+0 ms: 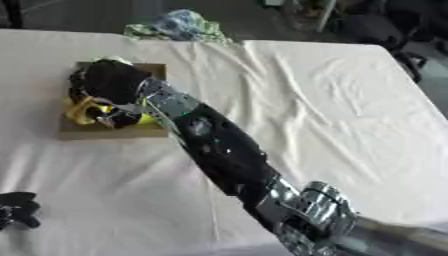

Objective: Pick up objects on the table and place them in the box.

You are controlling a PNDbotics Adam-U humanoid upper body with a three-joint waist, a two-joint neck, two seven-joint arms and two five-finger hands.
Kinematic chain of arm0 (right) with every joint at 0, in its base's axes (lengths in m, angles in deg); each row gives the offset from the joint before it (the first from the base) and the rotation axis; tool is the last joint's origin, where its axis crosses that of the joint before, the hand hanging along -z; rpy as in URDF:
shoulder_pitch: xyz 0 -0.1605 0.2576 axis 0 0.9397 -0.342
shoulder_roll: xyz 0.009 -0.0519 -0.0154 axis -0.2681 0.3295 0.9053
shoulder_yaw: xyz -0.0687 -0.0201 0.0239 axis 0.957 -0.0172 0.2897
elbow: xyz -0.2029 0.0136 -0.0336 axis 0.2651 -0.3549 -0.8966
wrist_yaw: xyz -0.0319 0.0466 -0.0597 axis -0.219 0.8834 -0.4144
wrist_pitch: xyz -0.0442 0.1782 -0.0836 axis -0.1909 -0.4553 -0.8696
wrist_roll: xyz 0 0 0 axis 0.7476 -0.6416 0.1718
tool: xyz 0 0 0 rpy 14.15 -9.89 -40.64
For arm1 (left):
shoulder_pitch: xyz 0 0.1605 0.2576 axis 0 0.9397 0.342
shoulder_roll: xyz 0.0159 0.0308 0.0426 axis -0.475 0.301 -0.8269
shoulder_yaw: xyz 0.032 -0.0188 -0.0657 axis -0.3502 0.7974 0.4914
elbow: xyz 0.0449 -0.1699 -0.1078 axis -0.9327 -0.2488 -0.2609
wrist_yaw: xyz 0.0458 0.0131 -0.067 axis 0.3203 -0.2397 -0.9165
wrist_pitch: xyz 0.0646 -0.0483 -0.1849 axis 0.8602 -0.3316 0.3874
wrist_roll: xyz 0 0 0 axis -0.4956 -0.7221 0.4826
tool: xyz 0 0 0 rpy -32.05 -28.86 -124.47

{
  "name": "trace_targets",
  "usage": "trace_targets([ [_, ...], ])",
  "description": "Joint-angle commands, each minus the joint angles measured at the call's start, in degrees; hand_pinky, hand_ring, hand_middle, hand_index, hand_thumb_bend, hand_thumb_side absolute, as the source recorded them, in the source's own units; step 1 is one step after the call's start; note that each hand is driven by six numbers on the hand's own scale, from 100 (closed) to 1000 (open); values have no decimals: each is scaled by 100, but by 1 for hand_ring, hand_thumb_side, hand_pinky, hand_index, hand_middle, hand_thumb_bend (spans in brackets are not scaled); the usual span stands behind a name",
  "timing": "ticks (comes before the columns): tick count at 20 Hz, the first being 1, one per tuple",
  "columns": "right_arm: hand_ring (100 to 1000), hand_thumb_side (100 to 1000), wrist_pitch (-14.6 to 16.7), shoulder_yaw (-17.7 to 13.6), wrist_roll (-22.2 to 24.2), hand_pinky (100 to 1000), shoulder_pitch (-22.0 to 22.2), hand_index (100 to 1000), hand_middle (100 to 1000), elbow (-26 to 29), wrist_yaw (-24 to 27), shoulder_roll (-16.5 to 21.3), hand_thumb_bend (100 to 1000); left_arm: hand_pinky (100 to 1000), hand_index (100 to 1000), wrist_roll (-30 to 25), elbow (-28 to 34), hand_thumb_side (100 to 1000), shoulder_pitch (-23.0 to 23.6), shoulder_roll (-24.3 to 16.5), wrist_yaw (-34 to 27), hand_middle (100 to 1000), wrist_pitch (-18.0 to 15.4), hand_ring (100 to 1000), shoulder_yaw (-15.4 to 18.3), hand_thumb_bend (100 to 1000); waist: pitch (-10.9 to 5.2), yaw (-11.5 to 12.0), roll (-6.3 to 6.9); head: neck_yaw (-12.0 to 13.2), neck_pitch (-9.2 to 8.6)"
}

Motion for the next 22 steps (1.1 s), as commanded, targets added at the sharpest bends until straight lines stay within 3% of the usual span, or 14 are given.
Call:
trace_targets([
  [1,747,429,-42,-10,-231,737,-99,688,518,78,-325,-1,273,807,725,-20,8,1000,-23,-32,24,573,1,511,5,100,-93,0,29,-18,-19],
  [7,773,558,-24,-20,-507,747,-93,765,606,119,-538,3,265,808,726,-22,9,1000,-26,-31,25,573,-1,510,8,100,-91,-15,34,-21,-19],
  [12,772,564,-108,-39,-765,743,-91,780,643,164,-494,3,224,808,726,-23,9,1000,-28,-29,25,574,-3,510,9,100,-92,-24,38,-27,-19],
  [18,759,345,-85,-61,-940,740,-135,816,685,417,-232,85,173,809,726,-18,8,1000,-12,-30,26,574,-3,509,19,100,-100,-49,32,-17,-19],
  [22,726,224,-39,-100,-935,719,-152,832,685,907,439,248,100,809,726,7,12,1000,21,-18,23,574,-6,508,44,100,-129,-98,28,35,-19],
])
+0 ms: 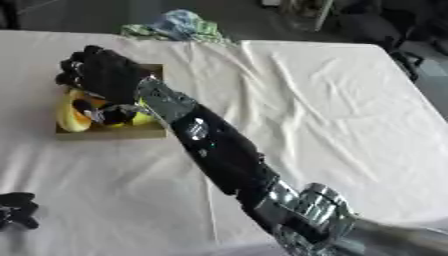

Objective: Pick up objects on the table and place them in the box.

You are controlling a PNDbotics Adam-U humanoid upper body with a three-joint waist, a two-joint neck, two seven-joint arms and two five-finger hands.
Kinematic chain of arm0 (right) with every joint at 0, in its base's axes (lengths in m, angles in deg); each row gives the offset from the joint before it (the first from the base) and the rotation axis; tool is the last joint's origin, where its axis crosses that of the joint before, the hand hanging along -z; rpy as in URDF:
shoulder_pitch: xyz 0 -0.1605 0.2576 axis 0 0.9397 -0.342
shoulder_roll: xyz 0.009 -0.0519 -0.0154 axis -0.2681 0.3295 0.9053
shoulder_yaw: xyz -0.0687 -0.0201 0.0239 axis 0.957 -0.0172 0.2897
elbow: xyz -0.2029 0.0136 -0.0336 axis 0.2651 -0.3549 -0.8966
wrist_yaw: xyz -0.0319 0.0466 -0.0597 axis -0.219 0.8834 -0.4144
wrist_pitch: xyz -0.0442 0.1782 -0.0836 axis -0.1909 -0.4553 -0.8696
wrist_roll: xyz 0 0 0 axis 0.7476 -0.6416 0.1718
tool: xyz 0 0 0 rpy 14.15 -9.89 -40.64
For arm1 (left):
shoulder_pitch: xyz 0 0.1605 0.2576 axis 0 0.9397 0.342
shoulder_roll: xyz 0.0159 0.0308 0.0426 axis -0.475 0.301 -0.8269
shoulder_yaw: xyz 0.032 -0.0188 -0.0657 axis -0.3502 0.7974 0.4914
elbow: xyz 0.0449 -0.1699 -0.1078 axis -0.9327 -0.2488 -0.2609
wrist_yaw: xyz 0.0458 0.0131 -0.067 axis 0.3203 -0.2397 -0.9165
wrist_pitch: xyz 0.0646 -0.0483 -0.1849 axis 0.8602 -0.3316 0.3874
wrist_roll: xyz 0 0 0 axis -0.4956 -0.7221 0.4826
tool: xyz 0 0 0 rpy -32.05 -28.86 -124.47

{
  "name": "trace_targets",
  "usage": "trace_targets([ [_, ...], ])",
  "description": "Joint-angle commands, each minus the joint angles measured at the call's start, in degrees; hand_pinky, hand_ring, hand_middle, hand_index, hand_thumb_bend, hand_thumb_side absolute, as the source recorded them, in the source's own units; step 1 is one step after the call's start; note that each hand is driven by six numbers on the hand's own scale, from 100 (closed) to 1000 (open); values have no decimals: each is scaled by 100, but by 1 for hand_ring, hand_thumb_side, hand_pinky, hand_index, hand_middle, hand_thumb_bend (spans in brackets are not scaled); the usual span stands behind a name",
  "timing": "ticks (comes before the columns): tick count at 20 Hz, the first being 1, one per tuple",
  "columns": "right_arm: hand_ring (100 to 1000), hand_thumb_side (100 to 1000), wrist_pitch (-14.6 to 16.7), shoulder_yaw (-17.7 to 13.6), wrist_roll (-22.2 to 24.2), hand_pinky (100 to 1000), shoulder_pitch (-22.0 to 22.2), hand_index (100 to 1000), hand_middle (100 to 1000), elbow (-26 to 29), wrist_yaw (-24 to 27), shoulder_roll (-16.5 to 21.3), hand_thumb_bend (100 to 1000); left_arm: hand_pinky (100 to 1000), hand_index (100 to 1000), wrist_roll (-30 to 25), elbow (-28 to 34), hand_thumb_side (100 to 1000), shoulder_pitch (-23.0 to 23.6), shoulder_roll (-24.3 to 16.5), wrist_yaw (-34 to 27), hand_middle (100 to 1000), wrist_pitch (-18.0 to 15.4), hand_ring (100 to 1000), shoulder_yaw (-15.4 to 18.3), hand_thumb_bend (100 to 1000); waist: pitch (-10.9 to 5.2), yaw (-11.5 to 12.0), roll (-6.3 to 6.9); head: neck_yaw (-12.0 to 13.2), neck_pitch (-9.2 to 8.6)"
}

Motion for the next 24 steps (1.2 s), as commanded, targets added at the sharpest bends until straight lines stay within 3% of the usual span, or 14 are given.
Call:
trace_targets([
  [1,698,167,6,-90,7,702,-99,841,675,551,670,215,100,809,726,16,13,1000,28,-14,21,574,-4,508,48,100,-137,-37,28,57,-19],
  [3,668,115,-36,-151,59,681,-7,853,659,943,1362,338,100,809,726,41,13,1000,57,-9,22,574,-4,508,74,100,-155,-93,26,117,-19],
  [6,636,109,-204,-251,203,655,264,858,636,1648,2531,603,100,809,726,90,20,1000,102,9,23,574,-9,508,126,100,-188,-186,10,226,-19],
  [12,584,360,-856,-660,254,597,1410,866,598,3088,5324,1249,100,810,726,248,57,1000,199,31,32,574,-23,507,293,100,-257,-486,-39,613,-19],
  [16,575,539,-1168,-993,102,591,2341,876,589,3713,6973,1606,100,811,726,358,86,1000,227,57,34,574,-35,507,383,100,-307,-673,-75,925,-19],
  [20,565,612,-1234,-1257,43,578,3323,909,592,3960,8016,1844,100,812,726,432,106,1000,288,79,28,574,-42,507,444,100,-360,-803,-114,1205,-19],
  [24,557,658,-1165,-1425,169,571,4142,947,594,3982,8660,1861,100,811,726,482,122,1000,384,103,28,574,-35,506,484,100,-418,-953,-131,1452,-19],
])
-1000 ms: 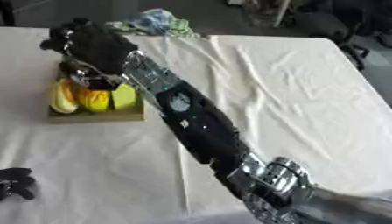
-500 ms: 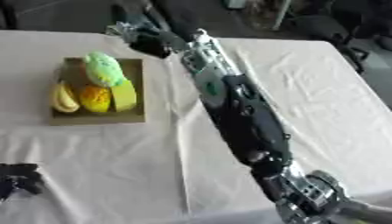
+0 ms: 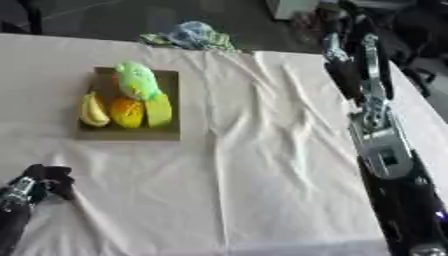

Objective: Pick up objects on the table and place them in the box.

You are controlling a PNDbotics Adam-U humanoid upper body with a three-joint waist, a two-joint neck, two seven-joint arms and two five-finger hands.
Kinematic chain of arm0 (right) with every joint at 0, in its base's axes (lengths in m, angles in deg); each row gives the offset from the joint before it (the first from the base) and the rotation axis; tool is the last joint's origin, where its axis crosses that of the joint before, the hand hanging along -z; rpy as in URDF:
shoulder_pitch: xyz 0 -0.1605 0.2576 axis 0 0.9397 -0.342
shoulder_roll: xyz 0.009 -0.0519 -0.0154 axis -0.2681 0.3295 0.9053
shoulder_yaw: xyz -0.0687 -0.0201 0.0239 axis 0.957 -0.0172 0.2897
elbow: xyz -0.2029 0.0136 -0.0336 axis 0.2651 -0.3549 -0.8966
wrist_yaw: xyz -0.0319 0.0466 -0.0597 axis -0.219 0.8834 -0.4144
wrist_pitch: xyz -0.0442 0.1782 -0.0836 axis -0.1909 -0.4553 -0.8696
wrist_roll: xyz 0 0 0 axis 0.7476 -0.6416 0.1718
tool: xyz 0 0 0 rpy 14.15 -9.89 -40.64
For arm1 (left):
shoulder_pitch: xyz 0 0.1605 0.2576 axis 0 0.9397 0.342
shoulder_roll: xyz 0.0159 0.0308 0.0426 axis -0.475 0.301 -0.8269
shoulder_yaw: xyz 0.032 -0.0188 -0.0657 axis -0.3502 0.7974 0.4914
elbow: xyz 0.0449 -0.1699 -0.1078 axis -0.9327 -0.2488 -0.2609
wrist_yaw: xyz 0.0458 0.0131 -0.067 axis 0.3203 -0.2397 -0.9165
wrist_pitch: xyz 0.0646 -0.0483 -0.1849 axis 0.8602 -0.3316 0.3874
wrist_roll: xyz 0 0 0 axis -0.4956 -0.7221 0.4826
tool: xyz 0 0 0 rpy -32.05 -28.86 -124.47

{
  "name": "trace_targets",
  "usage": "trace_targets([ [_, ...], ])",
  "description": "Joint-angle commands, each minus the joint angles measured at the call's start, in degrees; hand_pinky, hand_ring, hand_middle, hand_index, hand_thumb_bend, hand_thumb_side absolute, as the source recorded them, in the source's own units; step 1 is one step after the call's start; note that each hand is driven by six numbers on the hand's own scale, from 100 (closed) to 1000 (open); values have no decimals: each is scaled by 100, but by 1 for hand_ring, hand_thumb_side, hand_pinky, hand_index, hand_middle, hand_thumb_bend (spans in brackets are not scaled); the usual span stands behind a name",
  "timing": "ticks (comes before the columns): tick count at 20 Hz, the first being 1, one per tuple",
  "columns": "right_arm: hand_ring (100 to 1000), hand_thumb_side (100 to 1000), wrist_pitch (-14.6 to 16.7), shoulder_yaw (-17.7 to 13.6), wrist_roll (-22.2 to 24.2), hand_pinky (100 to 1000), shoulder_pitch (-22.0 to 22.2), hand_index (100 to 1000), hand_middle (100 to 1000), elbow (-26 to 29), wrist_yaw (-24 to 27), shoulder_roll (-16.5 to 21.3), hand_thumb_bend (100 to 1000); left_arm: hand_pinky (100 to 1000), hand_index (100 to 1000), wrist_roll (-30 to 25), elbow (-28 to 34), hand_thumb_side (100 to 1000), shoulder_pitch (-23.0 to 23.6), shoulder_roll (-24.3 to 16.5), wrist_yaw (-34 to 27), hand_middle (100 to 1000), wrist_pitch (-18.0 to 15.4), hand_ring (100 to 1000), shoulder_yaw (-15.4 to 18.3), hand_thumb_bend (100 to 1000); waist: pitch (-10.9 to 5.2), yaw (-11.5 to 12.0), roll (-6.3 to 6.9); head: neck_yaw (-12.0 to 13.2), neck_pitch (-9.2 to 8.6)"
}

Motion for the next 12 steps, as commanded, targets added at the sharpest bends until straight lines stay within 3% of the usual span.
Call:
trace_targets([
  [1,556,671,66,-172,100,570,350,959,594,167,522,111,100,810,725,52,114,1000,19,7,14,574,-4,506,59,100,-142,-64,-36,198,-19],
  [5,545,707,169,-238,222,561,880,955,583,150,1009,21,100,809,725,63,139,1000,6,22,3,573,-12,505,57,100,-118,-136,46,387,-19],
  [12,524,731,246,-90,413,550,1194,915,540,-4,1334,80,100,809,725,130,236,1000,-40,77,-46,572,-46,504,116,100,-82,-209,177,357,-19],
])
